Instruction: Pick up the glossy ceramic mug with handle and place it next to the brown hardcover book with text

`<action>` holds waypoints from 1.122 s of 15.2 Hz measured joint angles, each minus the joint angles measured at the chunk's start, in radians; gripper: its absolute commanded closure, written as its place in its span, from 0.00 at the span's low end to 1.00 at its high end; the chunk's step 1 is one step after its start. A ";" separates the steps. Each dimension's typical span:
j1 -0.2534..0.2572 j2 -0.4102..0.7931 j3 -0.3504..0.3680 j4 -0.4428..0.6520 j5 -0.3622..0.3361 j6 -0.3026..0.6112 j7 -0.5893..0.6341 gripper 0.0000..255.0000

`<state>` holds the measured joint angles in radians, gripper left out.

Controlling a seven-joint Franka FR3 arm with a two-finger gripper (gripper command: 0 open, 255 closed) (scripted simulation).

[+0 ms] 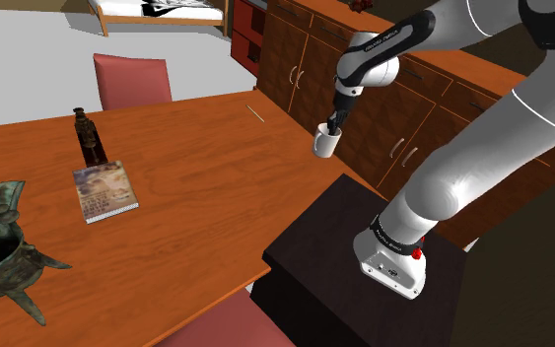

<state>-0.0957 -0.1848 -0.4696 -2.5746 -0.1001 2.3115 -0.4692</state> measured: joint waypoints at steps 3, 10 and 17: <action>-0.002 -0.036 0.009 0.016 -0.013 -0.050 0.016 1.00; 0.022 -0.061 0.049 0.064 -0.002 -0.123 0.068 1.00; 0.118 0.037 0.144 0.156 0.082 -0.124 0.195 1.00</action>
<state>0.0227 -0.1480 -0.3259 -2.4185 -0.0180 2.1877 -0.2739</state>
